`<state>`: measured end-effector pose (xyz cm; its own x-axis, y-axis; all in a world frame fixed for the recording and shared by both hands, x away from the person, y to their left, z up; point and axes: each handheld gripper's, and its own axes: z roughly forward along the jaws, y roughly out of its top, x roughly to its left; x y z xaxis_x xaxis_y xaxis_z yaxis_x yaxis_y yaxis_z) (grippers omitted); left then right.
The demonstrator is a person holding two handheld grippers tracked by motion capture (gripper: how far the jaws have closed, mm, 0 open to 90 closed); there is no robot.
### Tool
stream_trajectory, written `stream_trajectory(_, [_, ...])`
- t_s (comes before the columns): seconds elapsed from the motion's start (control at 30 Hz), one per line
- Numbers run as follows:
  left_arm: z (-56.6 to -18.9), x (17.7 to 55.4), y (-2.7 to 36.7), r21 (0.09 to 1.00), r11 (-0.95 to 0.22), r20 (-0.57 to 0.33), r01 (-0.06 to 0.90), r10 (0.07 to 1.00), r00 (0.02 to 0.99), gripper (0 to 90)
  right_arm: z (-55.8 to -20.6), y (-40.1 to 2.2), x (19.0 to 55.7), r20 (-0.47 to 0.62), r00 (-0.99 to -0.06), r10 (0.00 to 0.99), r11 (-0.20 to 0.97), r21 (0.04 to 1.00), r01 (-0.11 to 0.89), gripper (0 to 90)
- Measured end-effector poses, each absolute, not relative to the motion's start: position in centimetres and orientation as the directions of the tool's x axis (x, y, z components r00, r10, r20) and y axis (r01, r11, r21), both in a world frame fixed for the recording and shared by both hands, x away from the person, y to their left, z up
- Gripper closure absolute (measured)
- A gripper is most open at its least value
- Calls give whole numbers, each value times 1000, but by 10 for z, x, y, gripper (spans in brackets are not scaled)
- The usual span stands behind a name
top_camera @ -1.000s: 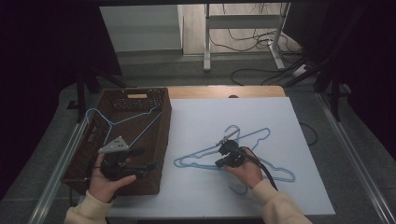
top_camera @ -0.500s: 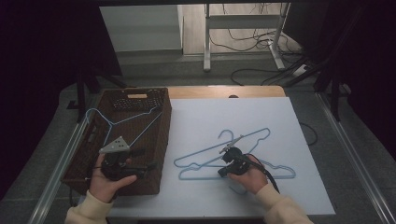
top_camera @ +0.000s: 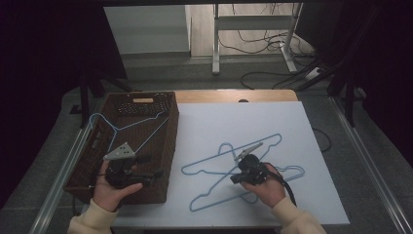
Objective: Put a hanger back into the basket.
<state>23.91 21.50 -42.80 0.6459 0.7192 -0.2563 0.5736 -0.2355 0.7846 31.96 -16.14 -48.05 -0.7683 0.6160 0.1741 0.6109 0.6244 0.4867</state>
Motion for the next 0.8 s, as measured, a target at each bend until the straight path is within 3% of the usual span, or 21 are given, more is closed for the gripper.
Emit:
stream_trajectory(0.17, [-428,240,215,784,-237,-256,574,719,646,237,-479,-164,351,130,-720,681,573,517,635,861])
stream_trajectory(0.27, [-429,240,215,783,-237,-256,576,720,645,237,-485,-162,369,110,-680,725,542,519,661,764])
stream_trajectory(0.4, [-429,241,215,782,-237,-257,577,721,644,237,-495,-158,387,95,-634,768,512,503,696,701])
stream_trajectory(0.57, [-430,240,216,784,-235,-255,575,723,642,238,-505,-154,397,92,-625,775,513,486,708,708])
stream_trajectory(0.8, [-428,238,211,793,-241,-246,559,713,656,241,-505,-149,394,40,-635,771,542,482,689,810])
